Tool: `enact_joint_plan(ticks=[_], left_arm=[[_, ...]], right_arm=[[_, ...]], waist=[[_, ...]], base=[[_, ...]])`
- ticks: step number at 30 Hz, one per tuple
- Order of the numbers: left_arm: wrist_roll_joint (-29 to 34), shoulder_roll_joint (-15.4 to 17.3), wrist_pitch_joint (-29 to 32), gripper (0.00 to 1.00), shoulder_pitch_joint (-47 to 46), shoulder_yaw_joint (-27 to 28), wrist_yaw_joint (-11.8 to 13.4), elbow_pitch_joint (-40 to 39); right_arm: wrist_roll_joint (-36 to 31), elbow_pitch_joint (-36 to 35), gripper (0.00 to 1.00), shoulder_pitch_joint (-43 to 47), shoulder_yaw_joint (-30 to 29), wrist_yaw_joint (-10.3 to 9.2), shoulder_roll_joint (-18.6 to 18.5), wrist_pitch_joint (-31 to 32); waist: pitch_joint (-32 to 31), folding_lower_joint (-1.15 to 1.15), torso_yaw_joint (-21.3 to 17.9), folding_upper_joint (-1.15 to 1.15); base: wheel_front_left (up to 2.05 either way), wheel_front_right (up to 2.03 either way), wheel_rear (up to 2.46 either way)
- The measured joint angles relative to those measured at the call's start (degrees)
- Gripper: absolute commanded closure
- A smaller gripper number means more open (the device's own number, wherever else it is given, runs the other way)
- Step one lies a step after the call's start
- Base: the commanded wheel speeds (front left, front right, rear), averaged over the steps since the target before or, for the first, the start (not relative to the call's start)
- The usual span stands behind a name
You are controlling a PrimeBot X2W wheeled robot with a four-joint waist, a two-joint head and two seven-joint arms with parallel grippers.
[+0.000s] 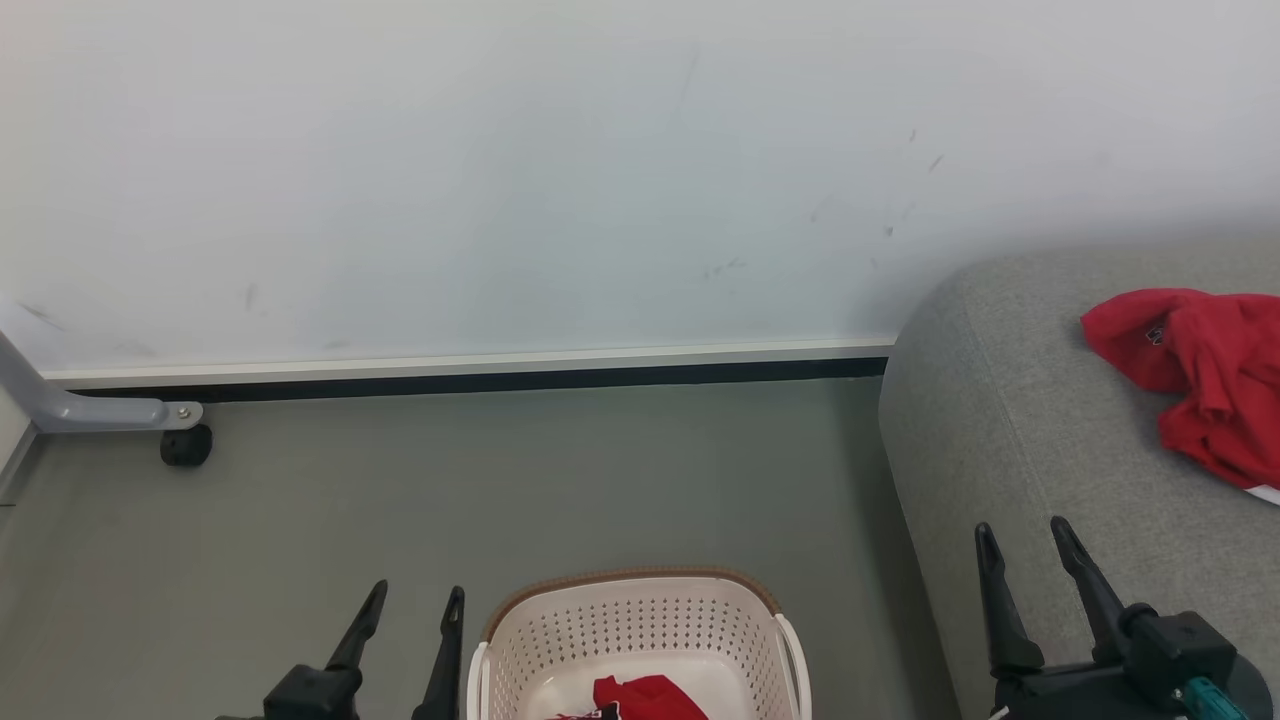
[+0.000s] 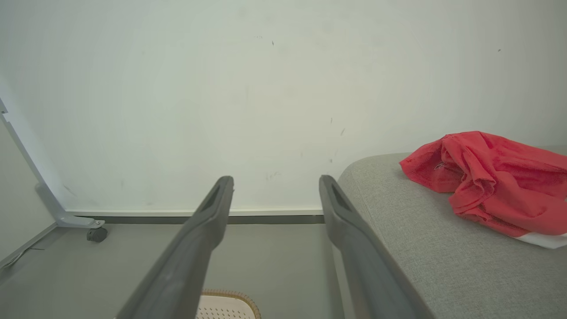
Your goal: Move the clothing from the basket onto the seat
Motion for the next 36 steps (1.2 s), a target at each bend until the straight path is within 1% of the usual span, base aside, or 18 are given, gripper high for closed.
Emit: enact_joint_plan(ticks=[7, 15, 29, 36], left_arm=[[2.3, -0.1, 0.0, 0.00, 3.1, 4.2, 0.0, -2.0], [4.7, -0.9, 0.0, 0.00, 5.4, 6.7, 0.0, -4.4], [6.3, -1.8, 0.0, 0.00, 6.3, 8.7, 0.0, -5.9], [7.7, -2.3, 0.0, 0.00, 6.8, 9.0, 0.0, -6.4]], right_arm=[[-0.2, -3.4, 0.00, 3.0, -1.0, -0.71, 0.0, 0.0], [-0.6, -5.3, 0.00, 4.1, -1.6, -1.27, -0.4, 0.0], [-0.6, -6.7, 0.00, 6.1, -2.2, -1.92, -0.4, 0.0], [-0.6, -7.0, 0.00, 6.2, -2.4, -1.93, -0.4, 0.0]], waist=[[-0.1, 0.00, 0.1, 0.00], [-0.1, 0.00, 0.4, 0.00], [-0.2, 0.00, 0.5, 0.00], [-0.2, 0.00, 0.6, 0.00]], base=[[0.00, 0.00, 0.00], [0.00, 0.00, 0.00], [0.00, 0.00, 0.00], [0.00, 0.00, 0.00]])
